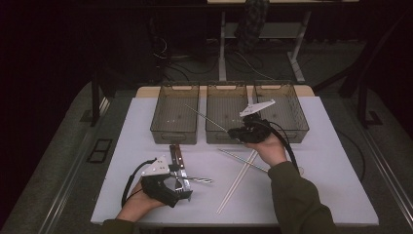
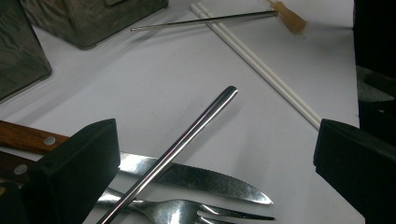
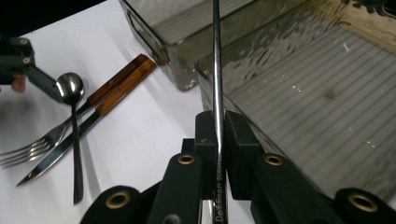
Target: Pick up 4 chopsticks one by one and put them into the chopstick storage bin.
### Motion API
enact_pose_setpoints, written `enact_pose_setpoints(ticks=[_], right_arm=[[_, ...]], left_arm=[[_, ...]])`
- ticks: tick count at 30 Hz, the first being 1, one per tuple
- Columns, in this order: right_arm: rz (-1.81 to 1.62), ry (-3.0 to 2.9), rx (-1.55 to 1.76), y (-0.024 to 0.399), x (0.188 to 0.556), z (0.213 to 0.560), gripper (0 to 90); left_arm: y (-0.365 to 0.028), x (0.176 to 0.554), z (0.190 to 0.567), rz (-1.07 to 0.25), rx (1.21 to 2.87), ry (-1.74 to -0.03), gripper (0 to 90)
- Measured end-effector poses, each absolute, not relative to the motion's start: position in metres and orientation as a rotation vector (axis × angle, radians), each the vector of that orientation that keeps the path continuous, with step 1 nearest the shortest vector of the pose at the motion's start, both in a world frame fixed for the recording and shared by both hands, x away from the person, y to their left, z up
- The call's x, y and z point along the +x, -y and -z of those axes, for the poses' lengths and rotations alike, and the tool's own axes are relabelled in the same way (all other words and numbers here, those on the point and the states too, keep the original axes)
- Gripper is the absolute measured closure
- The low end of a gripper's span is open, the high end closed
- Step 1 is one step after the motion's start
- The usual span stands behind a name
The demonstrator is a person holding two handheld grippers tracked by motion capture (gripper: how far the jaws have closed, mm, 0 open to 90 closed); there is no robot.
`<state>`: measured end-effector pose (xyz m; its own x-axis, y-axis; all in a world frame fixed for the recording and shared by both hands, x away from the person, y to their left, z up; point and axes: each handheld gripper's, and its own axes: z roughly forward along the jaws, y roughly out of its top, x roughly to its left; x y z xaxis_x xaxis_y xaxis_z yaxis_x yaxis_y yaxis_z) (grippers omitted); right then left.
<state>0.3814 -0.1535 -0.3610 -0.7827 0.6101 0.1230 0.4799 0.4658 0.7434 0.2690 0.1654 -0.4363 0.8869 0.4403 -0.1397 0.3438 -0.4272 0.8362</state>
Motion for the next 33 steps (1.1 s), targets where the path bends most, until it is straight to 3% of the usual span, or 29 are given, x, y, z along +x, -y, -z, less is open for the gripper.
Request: enact_pose_setpoints(ticks=[33], right_arm=[[-1.057,-2.531,1.061,0.064,0.461,0.338,84.1]], left_arm=[[-0.165,0.268,0.435,-0.107,2.034,-0.561,0.0]])
